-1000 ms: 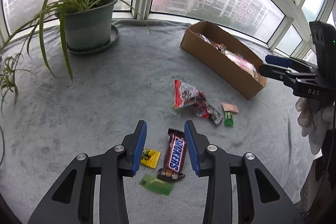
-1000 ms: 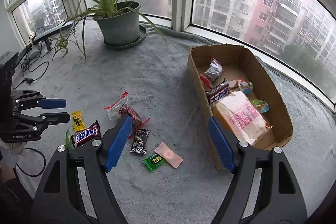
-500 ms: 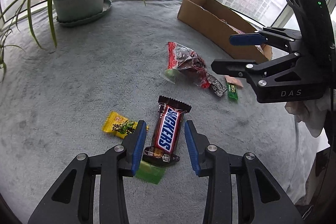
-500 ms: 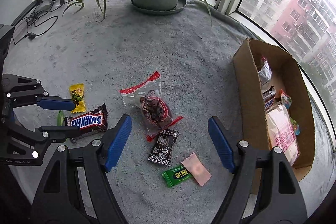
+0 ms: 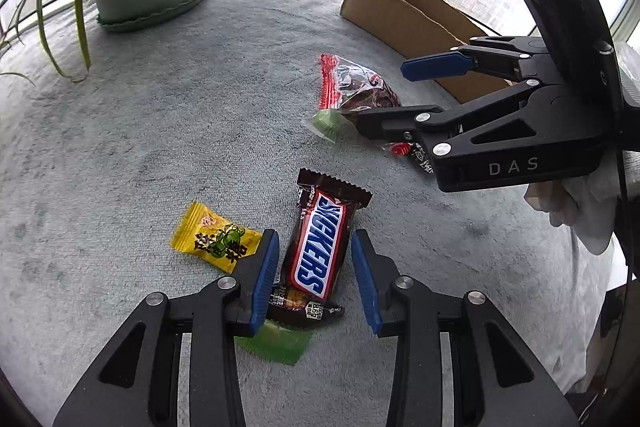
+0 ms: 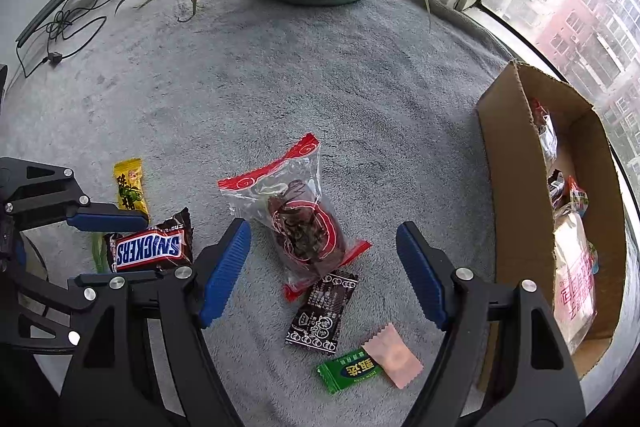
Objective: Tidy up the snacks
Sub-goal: 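Grasp the Snickers with the left tool while the right tool grasps the candy bag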
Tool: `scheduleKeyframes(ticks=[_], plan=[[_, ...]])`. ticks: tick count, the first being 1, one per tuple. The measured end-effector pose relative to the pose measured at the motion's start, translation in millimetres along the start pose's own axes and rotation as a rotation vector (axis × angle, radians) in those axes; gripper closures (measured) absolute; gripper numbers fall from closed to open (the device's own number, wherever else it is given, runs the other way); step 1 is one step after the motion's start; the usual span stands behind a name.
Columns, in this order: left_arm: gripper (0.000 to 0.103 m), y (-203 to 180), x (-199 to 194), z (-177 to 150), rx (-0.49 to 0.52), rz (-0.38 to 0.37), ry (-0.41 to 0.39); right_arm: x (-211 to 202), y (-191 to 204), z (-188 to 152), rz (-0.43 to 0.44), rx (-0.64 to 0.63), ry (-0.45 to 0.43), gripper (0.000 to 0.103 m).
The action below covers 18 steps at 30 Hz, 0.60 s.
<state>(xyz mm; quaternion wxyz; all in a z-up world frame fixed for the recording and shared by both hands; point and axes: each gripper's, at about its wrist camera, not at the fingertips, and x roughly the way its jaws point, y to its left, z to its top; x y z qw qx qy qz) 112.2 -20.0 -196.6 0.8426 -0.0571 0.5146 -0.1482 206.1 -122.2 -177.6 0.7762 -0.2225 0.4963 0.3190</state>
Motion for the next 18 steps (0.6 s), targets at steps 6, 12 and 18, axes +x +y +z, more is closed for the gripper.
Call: scheduleKeyframes(ticks=[6, 12, 18], plan=[[0.067, -0.9, -2.4, -2.1, 0.012, 0.009, -0.006, 3.9, -0.6, -0.1, 0.019, 0.007, 0.004, 0.034], [0.074, -2.7, -0.8, -1.4, 0.023, 0.017, -0.012, 5.1, -1.9, -1.5, 0.039, 0.019, 0.010, 0.059], [0.074, 0.1, -2.8, -0.9, 0.001, 0.005, -0.014, 0.4, 0.8, -3.6, 0.048, 0.019, 0.001, 0.066]])
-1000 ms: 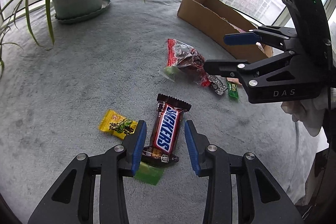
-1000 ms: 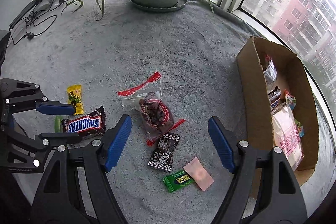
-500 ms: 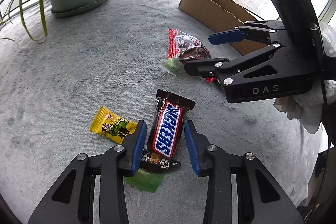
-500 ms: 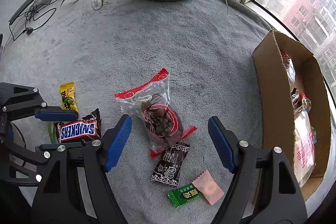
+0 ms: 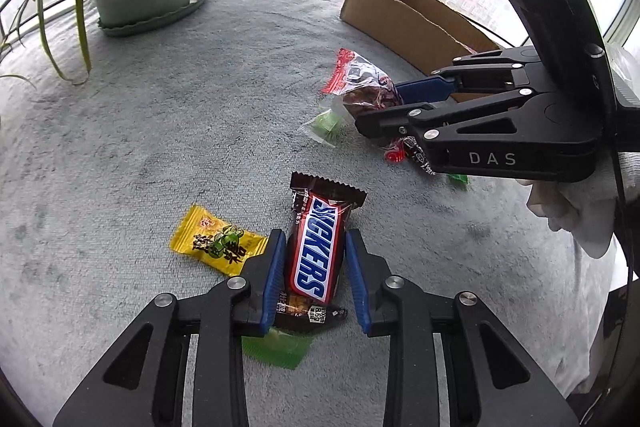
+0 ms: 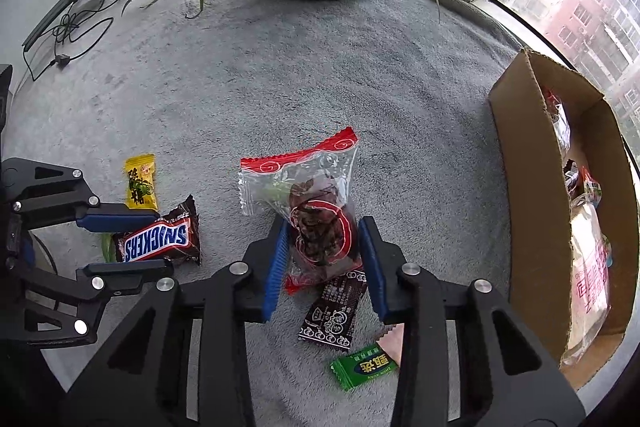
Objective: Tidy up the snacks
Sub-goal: 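Grasp the Snickers with the left tool while the right tool grasps the candy bag, then carry the Snickers into the box with the left tool while the right tool drops its bag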
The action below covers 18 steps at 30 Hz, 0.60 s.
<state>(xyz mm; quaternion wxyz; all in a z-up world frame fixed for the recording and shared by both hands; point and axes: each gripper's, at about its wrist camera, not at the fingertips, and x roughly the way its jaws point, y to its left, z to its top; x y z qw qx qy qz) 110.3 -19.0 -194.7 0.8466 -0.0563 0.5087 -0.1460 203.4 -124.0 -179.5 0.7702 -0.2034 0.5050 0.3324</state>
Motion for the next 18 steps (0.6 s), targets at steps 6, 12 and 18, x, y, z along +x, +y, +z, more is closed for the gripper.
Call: scheduleKeyframes(ticks=[6, 12, 18], plan=[[0.075, 1.1, -7.6, -0.2, -0.018, -0.008, -0.007, -18.6, -7.3, -2.3, 0.007, 0.039, -0.048, 0.066], [0.075, -2.2, -18.0, 10.1, -0.010, -0.021, -0.036, -46.0, -23.5, -6.7, -0.011, 0.079, -0.098, 0.066], [0.075, -11.3, -27.4, 26.8, 0.008, -0.043, -0.070, -79.7, -51.6, -13.3, -0.056, 0.142, -0.159, 0.066]])
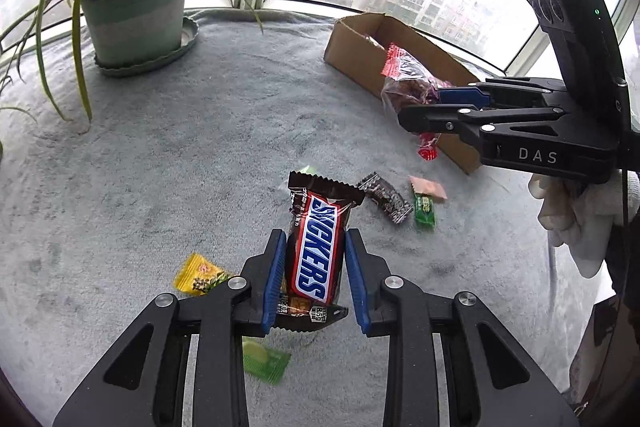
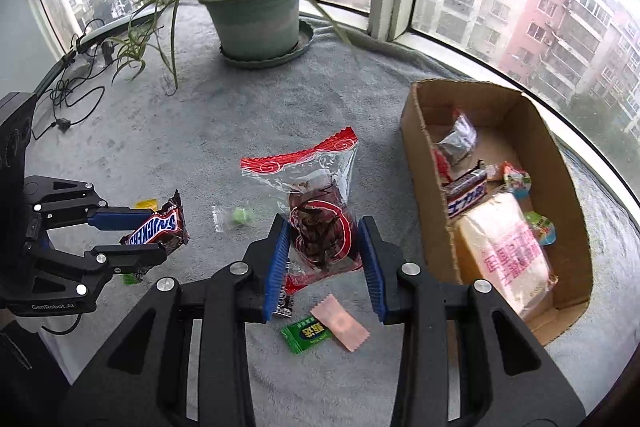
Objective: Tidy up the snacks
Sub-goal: 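Carry the Snickers into the box with the left tool while the right tool drops its bag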
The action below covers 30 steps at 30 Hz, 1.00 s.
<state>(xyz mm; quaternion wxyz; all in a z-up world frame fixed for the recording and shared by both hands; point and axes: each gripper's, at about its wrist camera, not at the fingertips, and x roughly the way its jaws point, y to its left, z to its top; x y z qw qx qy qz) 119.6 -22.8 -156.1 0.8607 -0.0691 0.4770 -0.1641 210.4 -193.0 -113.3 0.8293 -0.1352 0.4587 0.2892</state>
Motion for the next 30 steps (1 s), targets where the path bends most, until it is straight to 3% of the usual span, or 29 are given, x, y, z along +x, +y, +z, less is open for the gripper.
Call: scheduleKeyframes(ticks=[16, 30], plan=[[0.075, -37.2, -3.7, 77.5, 0.083, -0.041, -0.106, -58.4, -107.3, -12.5, -0.179, 0.191, -0.094, 0.066], [0.075, -77.2, 33.1, 143.1, 0.153, -0.053, -0.142, -48.1, -172.0, -37.7, -0.257, 0.307, -0.060, 0.066]])
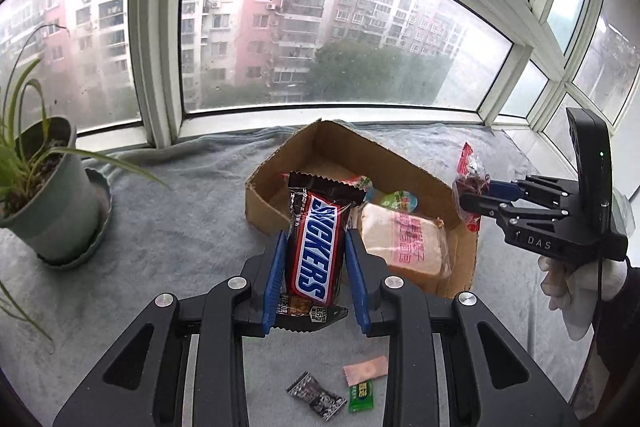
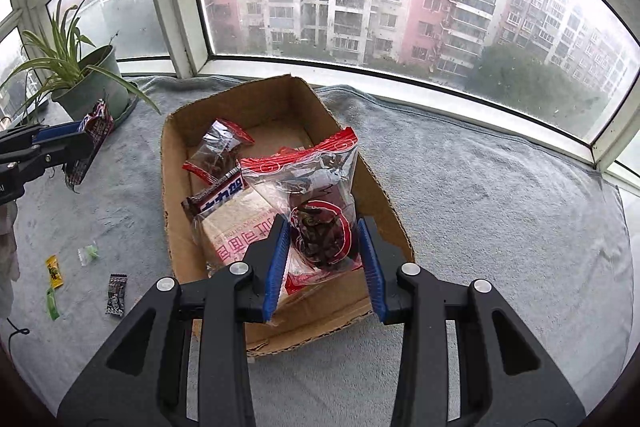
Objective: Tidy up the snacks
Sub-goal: 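Carry the Snickers into the box with the left tool while the right tool drops its bag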
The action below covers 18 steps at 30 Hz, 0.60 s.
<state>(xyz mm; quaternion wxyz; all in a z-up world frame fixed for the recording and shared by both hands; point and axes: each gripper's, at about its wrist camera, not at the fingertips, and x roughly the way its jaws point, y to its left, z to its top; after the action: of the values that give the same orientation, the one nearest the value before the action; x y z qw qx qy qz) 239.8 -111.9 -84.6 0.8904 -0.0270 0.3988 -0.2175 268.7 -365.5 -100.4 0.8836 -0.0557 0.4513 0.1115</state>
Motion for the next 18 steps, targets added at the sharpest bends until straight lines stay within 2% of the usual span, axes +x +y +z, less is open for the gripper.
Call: scheduleKeyframes(ticks=[7, 18], plan=[[0.075, -11.6, 31.9, 18.7, 0.022, -0.004, 0.018, 17.2, -15.7, -7.7, -0.022, 0.020, 0.032, 0.066], [0.075, -23.3, 69.9, 18.0, 0.007, -0.030, 0.067, 34.4, -21.5, -13.9, -0.021, 0.030, 0.062, 0.066]])
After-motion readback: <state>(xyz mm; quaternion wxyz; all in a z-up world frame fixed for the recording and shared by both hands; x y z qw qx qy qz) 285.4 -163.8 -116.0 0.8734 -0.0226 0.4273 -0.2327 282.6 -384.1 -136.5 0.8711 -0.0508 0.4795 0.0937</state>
